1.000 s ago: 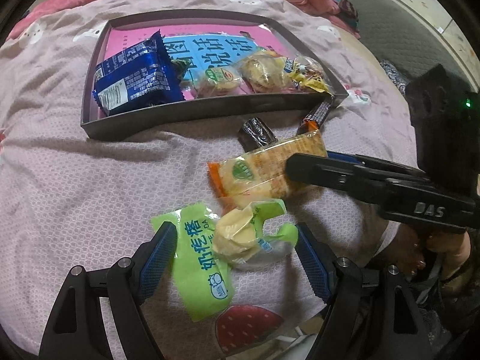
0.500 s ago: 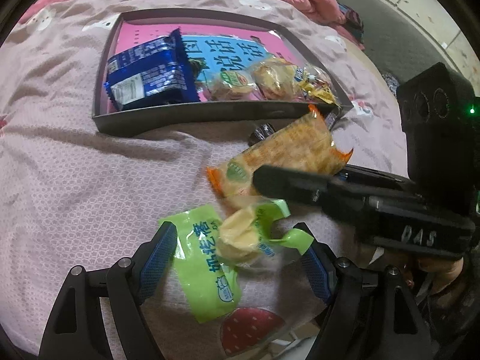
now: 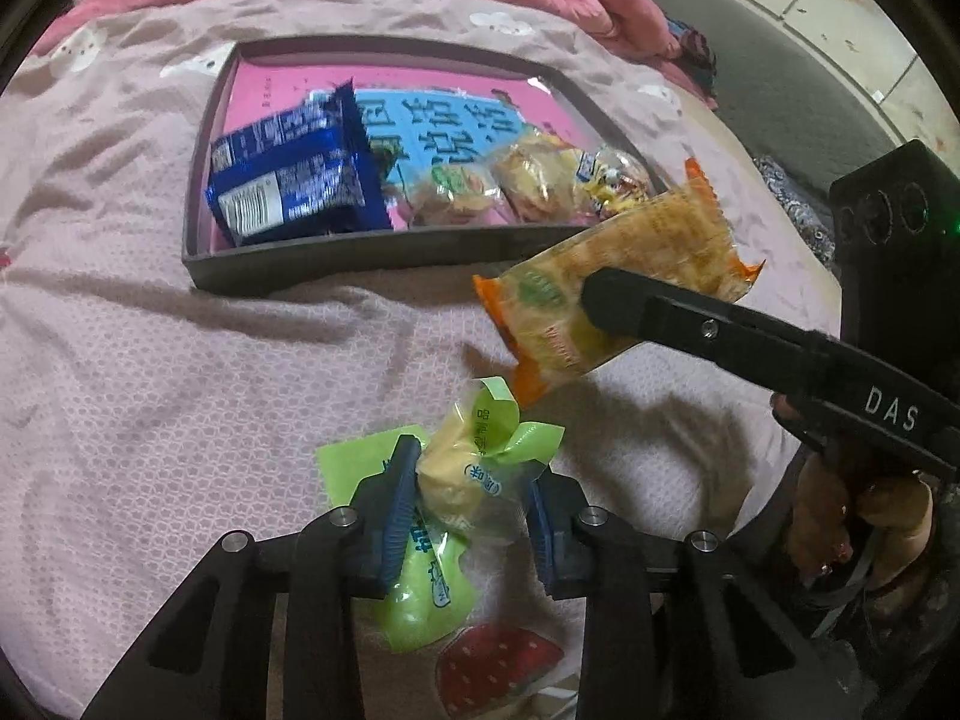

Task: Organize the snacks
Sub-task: 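Lift the green bag and wafer pack and carry them over the tray with both tools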

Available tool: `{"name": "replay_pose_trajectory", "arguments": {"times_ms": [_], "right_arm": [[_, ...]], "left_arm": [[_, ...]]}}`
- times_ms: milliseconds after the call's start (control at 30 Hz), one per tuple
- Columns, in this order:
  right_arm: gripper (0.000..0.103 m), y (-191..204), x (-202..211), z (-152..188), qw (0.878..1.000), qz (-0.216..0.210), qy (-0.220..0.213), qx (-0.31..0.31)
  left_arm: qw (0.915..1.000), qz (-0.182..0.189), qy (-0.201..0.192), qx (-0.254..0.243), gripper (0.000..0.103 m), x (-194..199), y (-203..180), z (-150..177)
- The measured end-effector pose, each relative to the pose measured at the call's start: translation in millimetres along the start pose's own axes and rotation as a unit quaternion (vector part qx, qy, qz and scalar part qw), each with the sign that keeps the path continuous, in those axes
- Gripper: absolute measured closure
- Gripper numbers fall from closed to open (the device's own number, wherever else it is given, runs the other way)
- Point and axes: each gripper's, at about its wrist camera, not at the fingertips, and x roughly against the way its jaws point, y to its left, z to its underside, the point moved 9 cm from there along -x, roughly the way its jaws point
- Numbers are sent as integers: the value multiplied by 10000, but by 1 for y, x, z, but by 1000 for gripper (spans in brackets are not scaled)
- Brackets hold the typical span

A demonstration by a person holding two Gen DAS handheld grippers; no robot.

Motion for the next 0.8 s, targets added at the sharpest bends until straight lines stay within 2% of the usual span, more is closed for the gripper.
{"name": "replay_pose_trajectory", "arguments": {"times_ms": [333,800], "right_arm": [[80,5,28,-22,9988,106,-465,147],[80,-9,50,-44,9954,356,-894,16]], "left_arm": [[9987,-193,-454,-138,69,27,-6,-19],[9968,-300,-737,39,69,50,-8,-41]]}}
